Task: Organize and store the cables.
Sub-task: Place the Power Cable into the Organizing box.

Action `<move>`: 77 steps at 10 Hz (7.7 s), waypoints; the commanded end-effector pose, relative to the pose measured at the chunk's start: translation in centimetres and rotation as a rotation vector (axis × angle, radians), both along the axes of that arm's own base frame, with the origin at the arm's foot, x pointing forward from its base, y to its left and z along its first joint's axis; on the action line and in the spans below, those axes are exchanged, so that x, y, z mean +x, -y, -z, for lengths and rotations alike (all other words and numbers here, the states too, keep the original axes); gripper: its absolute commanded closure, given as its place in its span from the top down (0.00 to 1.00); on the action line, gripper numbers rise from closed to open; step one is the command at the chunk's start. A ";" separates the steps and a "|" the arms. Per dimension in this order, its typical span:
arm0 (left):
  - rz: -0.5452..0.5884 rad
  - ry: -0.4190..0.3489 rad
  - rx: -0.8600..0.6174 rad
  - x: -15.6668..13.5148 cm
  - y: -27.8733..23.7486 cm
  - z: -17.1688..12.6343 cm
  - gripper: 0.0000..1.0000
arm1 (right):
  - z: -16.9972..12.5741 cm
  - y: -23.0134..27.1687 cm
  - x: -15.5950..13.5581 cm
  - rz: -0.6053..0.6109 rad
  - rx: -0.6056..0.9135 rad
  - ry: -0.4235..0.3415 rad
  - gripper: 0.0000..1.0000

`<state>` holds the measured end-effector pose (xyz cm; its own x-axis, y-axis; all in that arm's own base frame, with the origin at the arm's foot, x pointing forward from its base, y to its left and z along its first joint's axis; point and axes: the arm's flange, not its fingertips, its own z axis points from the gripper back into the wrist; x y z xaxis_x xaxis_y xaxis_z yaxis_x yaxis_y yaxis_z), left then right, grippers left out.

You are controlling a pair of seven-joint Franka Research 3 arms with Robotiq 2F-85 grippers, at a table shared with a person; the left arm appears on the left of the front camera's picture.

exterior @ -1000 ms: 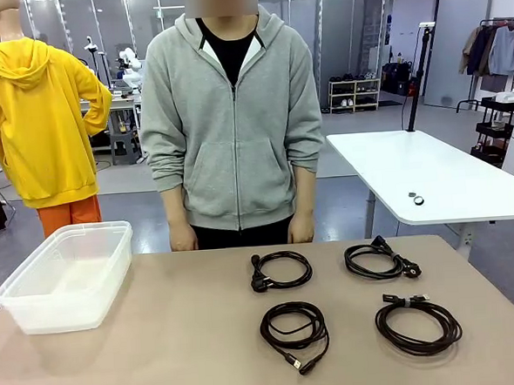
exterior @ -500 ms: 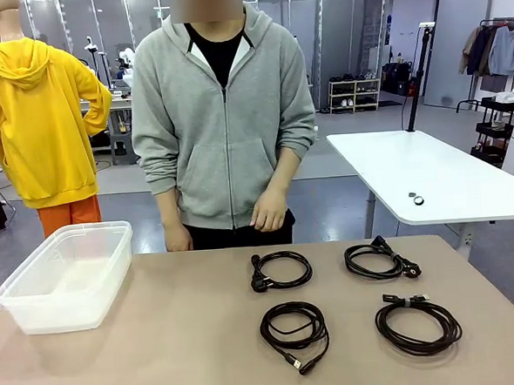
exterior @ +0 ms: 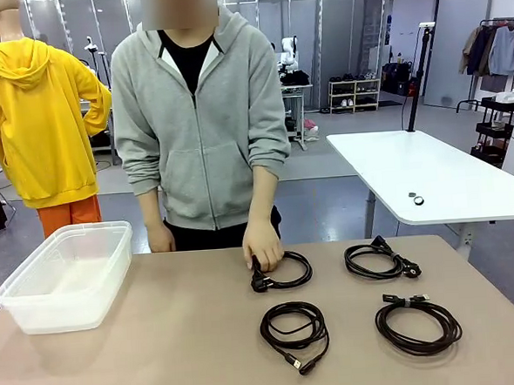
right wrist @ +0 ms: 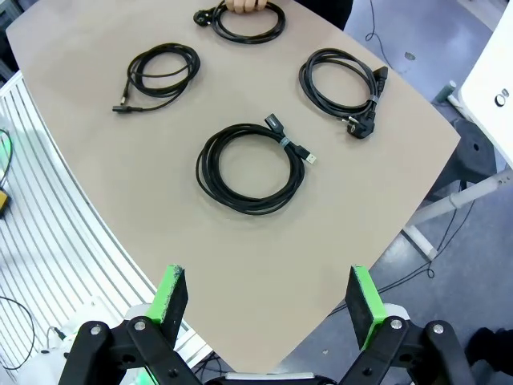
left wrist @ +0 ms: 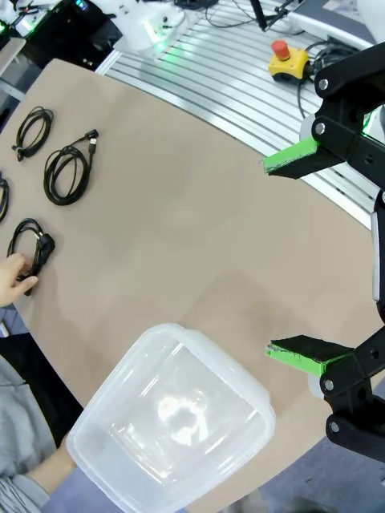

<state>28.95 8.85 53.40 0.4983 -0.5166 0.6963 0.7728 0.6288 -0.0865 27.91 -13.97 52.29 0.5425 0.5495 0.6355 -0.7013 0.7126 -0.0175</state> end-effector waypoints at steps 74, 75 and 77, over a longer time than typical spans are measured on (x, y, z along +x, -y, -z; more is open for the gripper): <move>0.015 0.005 -0.004 0.1 -0.1 0.0 1.00 | 5.8 -25.9 36.9 0.797 -0.179 -0.444 0.19; 0.015 0.005 -0.004 0.1 -0.1 0.0 1.00 | 5.8 -29.0 36.3 0.770 -0.173 -0.463 0.19; 0.015 0.005 -0.004 0.1 -0.1 0.0 1.00 | 5.4 -34.9 35.3 0.711 -0.176 -0.415 0.19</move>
<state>28.97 8.84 53.36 0.5015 -0.5182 0.6927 0.7707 0.6314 -0.0856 63.10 20.31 46.93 0.9758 0.0751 0.2054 -0.0787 0.9969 0.0096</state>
